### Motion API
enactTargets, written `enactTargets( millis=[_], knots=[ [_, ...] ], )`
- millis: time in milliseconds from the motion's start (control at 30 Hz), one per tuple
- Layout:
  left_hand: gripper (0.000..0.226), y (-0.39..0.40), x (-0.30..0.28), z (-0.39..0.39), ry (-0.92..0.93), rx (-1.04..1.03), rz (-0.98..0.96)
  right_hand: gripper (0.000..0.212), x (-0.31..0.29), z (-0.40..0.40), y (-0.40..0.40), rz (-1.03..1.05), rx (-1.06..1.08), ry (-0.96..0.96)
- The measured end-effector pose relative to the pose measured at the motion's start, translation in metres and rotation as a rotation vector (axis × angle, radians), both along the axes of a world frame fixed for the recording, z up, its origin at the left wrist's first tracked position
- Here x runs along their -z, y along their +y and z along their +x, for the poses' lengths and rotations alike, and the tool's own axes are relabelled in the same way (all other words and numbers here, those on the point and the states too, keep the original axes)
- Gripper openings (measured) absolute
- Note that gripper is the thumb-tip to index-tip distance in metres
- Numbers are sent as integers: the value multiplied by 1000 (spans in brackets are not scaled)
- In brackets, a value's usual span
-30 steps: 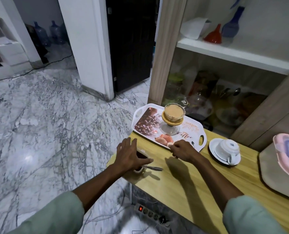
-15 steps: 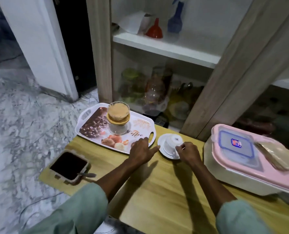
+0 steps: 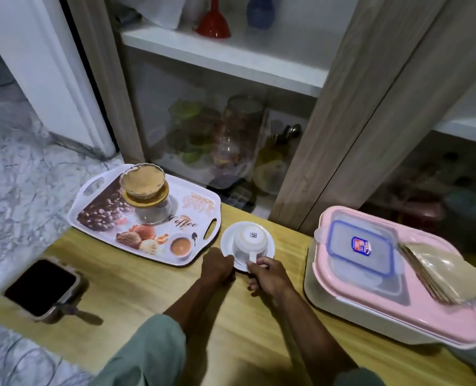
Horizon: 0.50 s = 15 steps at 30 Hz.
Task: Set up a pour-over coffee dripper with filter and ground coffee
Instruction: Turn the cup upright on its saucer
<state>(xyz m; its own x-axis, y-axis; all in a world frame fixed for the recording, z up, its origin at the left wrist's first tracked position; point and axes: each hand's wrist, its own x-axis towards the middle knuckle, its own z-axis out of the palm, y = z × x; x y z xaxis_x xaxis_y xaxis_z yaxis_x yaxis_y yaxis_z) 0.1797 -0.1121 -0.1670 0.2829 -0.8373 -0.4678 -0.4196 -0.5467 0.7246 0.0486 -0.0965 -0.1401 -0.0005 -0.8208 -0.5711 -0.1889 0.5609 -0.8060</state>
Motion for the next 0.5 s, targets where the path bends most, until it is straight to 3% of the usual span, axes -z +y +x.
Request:
enactTargets(
  millis=[100, 267, 333, 400, 500],
  knots=[
    [33, 0, -5, -1, 203, -84, 15, 15, -3, -8, -3, -40, 43, -104],
    [16, 8, -27, -4, 459, -255, -28, 11, -21, -18, -12, -107, 130, -194],
    [20, 18, -40, 1, 498, -284, -12, 15, -33, -20, -7, -244, 49, -24],
    [25, 28, -50, 9, 469, -266, -8, 19, -45, -23, -4, -430, -97, 279],
    [14, 49, -63, 27, 529, -277, -13, 18, -69, -19, 5, -650, -341, 530]
  ],
)
